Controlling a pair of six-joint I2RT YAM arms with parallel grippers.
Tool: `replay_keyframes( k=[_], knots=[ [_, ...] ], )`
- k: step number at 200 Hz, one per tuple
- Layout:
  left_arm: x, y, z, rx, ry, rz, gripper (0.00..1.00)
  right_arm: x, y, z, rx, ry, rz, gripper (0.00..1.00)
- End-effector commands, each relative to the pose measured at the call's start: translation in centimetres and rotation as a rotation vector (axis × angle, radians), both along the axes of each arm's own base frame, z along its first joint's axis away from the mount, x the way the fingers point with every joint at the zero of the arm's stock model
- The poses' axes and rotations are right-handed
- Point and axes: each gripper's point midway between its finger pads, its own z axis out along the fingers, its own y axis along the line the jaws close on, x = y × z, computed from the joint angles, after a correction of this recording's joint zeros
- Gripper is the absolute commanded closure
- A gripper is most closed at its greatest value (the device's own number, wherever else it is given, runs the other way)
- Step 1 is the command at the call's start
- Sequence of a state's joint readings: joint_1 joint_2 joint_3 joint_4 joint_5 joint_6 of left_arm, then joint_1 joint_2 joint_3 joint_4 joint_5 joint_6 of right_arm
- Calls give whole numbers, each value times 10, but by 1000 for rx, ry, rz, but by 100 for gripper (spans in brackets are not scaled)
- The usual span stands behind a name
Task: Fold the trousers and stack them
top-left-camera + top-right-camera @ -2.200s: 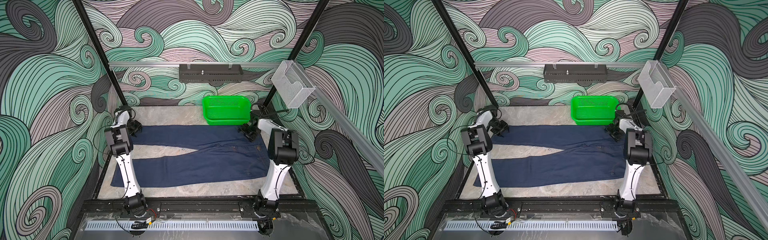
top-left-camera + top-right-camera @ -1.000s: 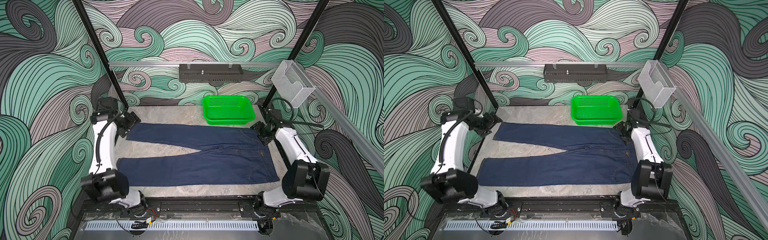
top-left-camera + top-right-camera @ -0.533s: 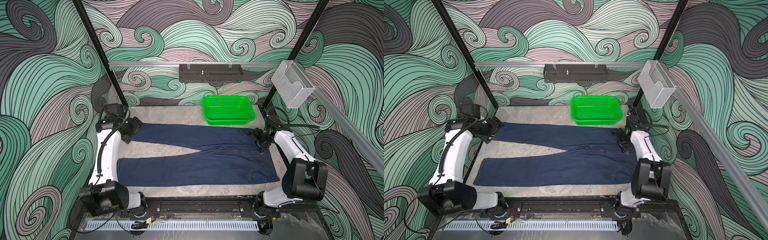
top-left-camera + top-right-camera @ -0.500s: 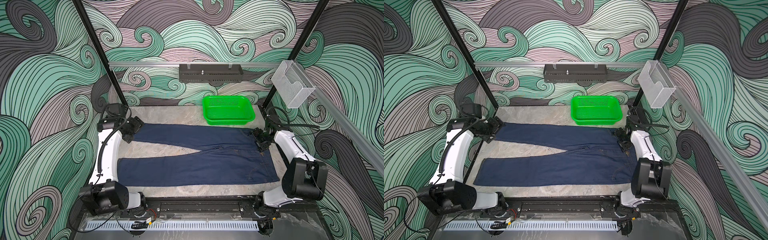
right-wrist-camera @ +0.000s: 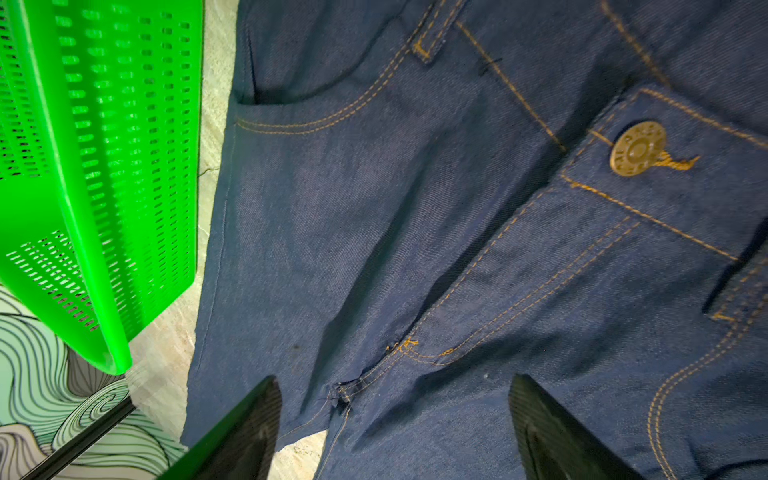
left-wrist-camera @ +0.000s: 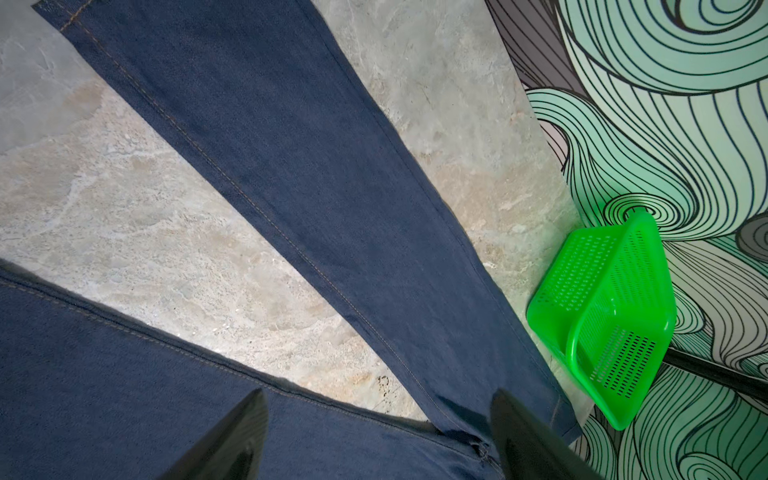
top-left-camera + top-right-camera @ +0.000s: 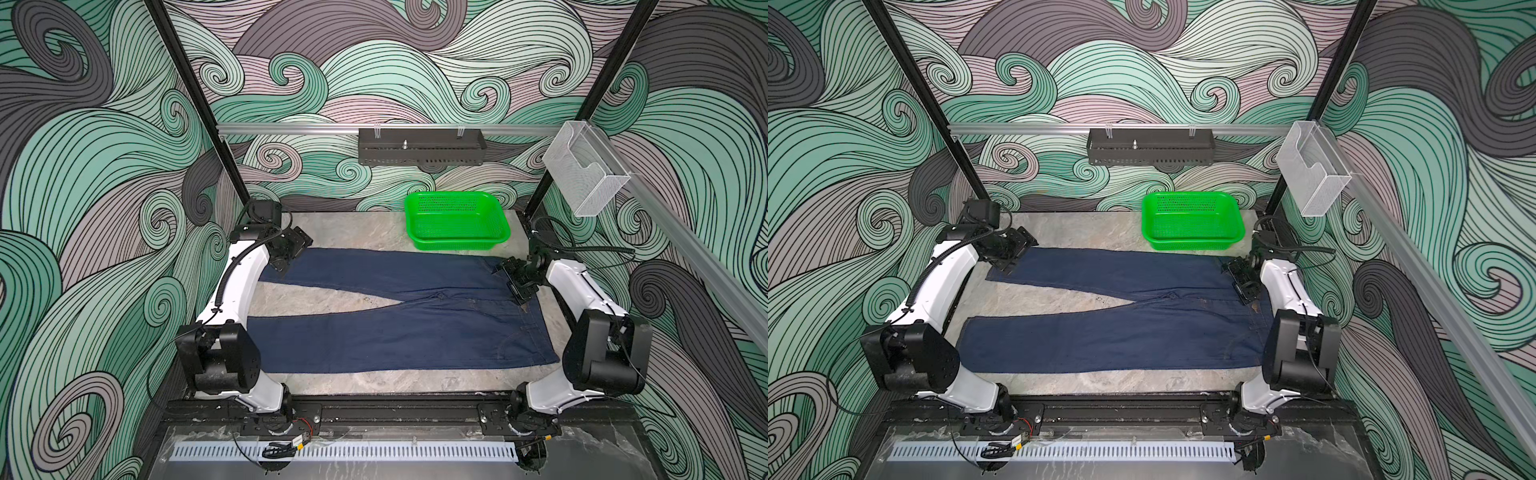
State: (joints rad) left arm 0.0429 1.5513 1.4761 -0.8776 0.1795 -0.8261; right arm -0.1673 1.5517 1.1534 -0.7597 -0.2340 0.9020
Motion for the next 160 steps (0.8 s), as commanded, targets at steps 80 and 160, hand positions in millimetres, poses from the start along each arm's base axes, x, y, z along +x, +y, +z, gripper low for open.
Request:
replay_keyframes(
  k=[80, 160],
  knots=[
    [58, 14, -21, -17, -13, -140, 13, -16, -27, 4, -148, 27, -174, 14],
    [99, 69, -23, 42, 27, -38, 14, 45, -50, -7, -103, 100, -341, 15]
  ],
)
